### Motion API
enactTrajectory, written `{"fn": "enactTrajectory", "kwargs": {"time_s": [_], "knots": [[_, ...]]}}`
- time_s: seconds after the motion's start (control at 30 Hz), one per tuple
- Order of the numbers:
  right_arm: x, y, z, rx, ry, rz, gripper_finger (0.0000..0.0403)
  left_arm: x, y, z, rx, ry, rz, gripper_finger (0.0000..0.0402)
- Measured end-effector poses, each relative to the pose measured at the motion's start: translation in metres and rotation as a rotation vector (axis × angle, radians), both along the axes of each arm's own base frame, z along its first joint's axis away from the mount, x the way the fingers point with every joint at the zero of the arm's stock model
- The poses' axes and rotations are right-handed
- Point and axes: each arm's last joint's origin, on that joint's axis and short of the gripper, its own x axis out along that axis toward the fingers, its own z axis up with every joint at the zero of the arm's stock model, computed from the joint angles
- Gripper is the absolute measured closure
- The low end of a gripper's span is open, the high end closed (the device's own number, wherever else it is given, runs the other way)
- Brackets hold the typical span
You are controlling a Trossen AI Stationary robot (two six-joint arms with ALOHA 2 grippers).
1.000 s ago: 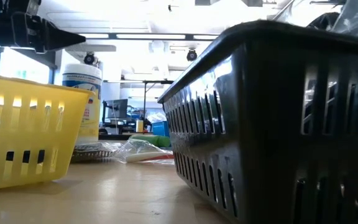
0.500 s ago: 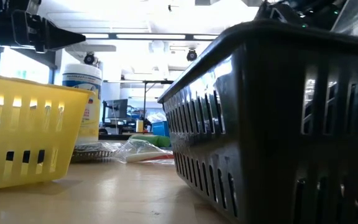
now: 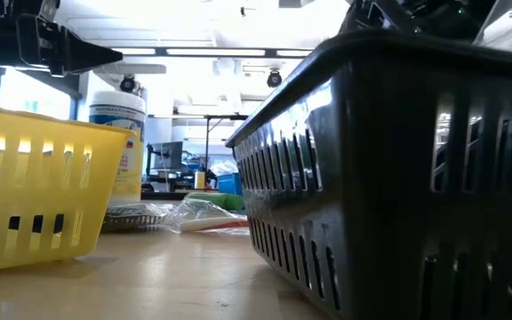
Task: Pick & Place Travel size toiletries
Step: Put the green shampoo into the green bin
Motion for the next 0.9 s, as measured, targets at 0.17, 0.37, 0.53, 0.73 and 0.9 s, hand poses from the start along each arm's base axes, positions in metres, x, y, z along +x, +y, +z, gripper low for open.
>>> {"fn": "enactTrajectory", "kwargs": {"time_s": [0.17, 0.37, 0.53, 0.73, 0.9], "knots": [[0.001, 0.006, 0.003, 0.013, -0.011, 0.054, 0.0238, 0.0, 0.0, 0.0, 0.0, 0.0, 0.0, 0.0402], [0.001, 0.011, 0.003, 0.021, -0.01, 0.079, 0.0177, 0.0, 0.0, 0.0, 0.0, 0.0, 0.0, 0.0401], [0.001, 0.015, 0.003, 0.013, -0.01, 0.1, 0.0171, 0.0, 0.0, 0.0, 0.0, 0.0, 0.0, 0.0401], [0.002, 0.023, 0.007, -0.036, -0.054, 0.154, 0.0175, 0.0, 0.0, 0.0, 0.004, 0.0, 0.001, 0.0401], [0.004, 0.026, 0.014, -0.005, -0.127, 0.193, 0.0175, 0.0, 0.0, 0.0, 0.007, 0.001, 0.001, 0.0401]]}}
